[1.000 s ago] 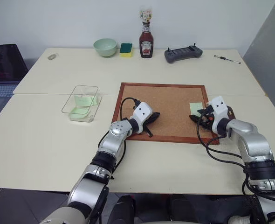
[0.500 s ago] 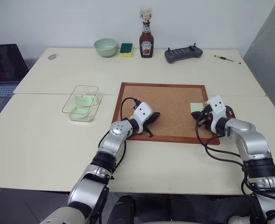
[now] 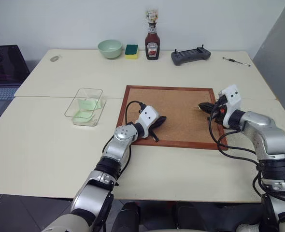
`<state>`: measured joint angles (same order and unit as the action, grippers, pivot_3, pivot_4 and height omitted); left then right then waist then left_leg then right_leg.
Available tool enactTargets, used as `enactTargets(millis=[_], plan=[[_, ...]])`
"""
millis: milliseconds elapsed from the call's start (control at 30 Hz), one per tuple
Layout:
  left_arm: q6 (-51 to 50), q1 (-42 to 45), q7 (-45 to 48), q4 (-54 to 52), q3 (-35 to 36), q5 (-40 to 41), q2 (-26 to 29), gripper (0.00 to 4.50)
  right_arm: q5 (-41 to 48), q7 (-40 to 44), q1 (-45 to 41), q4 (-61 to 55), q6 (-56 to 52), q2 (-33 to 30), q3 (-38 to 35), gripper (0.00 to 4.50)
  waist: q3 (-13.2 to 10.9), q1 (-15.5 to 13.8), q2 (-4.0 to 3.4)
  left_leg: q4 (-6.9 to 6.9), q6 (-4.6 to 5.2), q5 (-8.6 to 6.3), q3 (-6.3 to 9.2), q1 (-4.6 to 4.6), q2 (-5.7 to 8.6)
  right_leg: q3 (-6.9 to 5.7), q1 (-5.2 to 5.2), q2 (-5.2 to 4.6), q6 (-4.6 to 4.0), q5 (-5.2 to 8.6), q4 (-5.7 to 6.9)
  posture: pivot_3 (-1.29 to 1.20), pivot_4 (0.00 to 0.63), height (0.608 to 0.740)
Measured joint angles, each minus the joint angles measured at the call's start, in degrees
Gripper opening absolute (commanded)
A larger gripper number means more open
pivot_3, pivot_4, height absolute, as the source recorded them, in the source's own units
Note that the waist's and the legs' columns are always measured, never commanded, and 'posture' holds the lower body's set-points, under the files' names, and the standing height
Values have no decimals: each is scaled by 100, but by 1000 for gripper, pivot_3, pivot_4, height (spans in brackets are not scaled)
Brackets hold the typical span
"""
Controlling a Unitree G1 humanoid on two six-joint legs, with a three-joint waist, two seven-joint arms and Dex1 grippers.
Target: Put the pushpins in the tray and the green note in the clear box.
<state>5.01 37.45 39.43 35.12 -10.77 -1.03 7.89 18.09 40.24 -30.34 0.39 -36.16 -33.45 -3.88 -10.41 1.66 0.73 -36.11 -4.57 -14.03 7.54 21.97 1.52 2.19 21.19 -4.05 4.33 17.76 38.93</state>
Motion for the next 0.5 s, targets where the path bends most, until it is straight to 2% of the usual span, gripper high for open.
enactTargets(millis=[67, 133, 167, 500], plan=[[-51, 16, 35, -2, 8, 19, 1, 0, 72, 74, 0, -93, -45, -19, 0, 65, 0, 1, 0, 0, 0, 0, 0, 0, 0, 0, 0, 0, 0, 0, 1, 0, 150, 740], [-101, 38, 119, -24, 12, 34, 33, 373, 106, 104, -1, -174, -66, -19, 20, 0, 0, 3, 1, 0, 0, 0, -1, 0, 0, 0, 0, 0, 0, 0, 0, 0, 150, 740], [-125, 37, 147, -47, 15, 51, 70, 407, 108, 113, -1, -210, -69, -19, 33, 0, -1, 5, 1, 0, 0, 0, -1, 1, 0, 0, 2, 0, 0, 0, 0, 0, 150, 740], [-175, -87, 904, -555, -20, 243, 395, 2323, 109, 221, -11, -281, -59, -14, 166, 0, -4, 33, 6, 2, 0, 0, 0, 27, -2, 0, 30, 1, -1, 0, 1, 0, 150, 740]])
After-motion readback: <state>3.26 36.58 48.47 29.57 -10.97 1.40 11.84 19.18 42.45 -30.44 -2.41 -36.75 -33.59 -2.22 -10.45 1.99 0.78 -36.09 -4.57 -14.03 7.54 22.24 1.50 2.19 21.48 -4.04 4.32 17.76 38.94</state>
